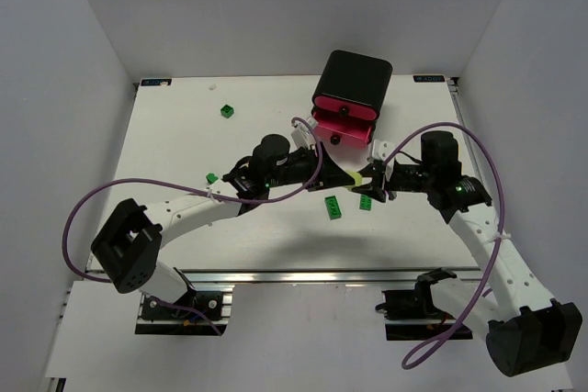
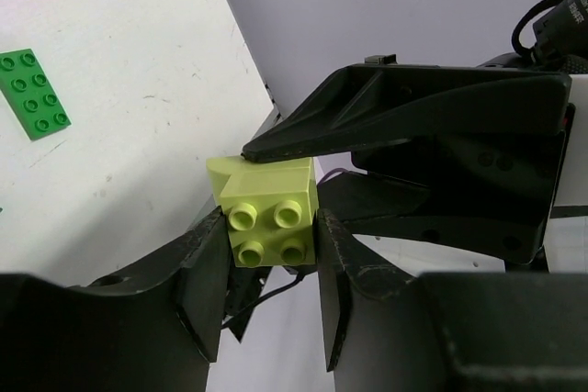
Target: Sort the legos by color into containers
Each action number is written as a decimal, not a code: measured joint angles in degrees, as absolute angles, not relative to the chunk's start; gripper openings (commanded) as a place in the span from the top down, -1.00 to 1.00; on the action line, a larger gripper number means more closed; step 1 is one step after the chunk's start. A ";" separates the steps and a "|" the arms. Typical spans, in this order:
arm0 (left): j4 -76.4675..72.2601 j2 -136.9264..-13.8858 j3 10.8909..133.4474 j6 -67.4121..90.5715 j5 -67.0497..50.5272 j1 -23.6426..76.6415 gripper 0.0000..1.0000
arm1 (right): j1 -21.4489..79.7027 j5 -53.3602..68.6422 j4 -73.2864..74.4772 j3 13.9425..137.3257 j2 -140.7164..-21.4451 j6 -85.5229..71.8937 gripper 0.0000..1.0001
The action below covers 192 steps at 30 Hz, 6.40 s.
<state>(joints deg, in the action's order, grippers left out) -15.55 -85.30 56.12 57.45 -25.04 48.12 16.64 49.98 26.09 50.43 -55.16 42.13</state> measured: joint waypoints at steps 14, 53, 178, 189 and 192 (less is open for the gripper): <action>-2.37 -74.72 59.31 48.01 -11.77 44.69 0.62 | 16.78 40.97 24.27 44.69 -53.63 42.74 1.00; 13.43 -52.84 47.29 36.01 11.18 43.94 0.61 | 21.41 -3.53 -4.89 66.46 -93.21 -13.06 -0.06; 41.41 -108.27 80.07 63.83 15.53 27.79 -0.67 | 10.85 41.25 16.53 58.94 -69.28 17.69 -0.24; 49.56 -116.64 88.14 74.74 15.81 26.02 -0.56 | 7.53 45.39 16.56 58.22 -67.66 16.86 -0.24; 50.48 -117.03 88.14 75.81 16.01 24.93 -0.47 | 6.66 46.24 16.53 58.19 -67.20 16.82 -0.24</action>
